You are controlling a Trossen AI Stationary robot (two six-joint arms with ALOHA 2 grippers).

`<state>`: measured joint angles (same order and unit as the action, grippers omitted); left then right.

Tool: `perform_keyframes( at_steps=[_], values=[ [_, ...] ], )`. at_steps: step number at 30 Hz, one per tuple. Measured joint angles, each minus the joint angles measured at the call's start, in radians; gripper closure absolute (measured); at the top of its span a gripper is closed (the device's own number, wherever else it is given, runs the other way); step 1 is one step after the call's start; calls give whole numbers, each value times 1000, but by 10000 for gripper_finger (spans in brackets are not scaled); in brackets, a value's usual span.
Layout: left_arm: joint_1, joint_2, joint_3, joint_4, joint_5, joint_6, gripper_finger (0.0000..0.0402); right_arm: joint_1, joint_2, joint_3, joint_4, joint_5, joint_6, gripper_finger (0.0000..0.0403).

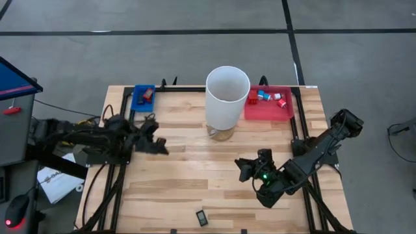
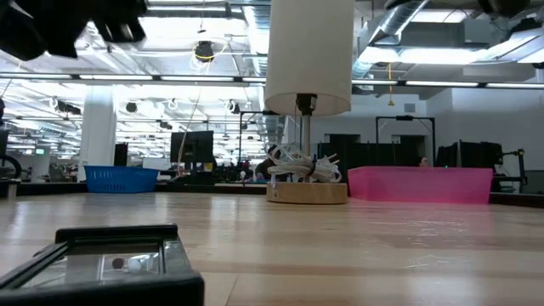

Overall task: Pick & Place Office items
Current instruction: Put the black digital timer into the blue bin

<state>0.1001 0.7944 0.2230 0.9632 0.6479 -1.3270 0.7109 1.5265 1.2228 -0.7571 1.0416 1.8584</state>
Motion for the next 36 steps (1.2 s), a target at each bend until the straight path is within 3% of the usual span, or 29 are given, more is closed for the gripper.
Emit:
perform_keyframes(
  at_steps=[2, 6, 11, 14, 17, 20, 25, 36],
  values=[
    [-81, -1, 1, 55, -89, 25, 101, 16, 0, 0, 43, -36, -30, 275],
    [-141, 0, 1, 77, -265, 131, 101, 33, 21, 0, 198, -223, -198, 275],
    [-123, 0, 1, 77, -339, 194, 101, -13, 118, 0, 384, -524, -356, 275],
    [-107, -1, 1, 77, -345, 194, 101, -55, 201, -1, 596, -665, -444, 275],
    [-105, -1, 1, 78, -344, 194, 101, -82, 275, 1, 776, -741, -451, 275],
    [-105, -3, 1, 84, -333, 194, 101, -91, 337, 8, 821, -792, -386, 275],
    [-106, -3, 1, 95, -321, 194, 101, -98, 442, 78, 815, -861, -317, 275],
    [-106, -3, 0, 109, -278, 186, 101, -166, 624, 288, 752, -941, -322, 275]
  ],
)
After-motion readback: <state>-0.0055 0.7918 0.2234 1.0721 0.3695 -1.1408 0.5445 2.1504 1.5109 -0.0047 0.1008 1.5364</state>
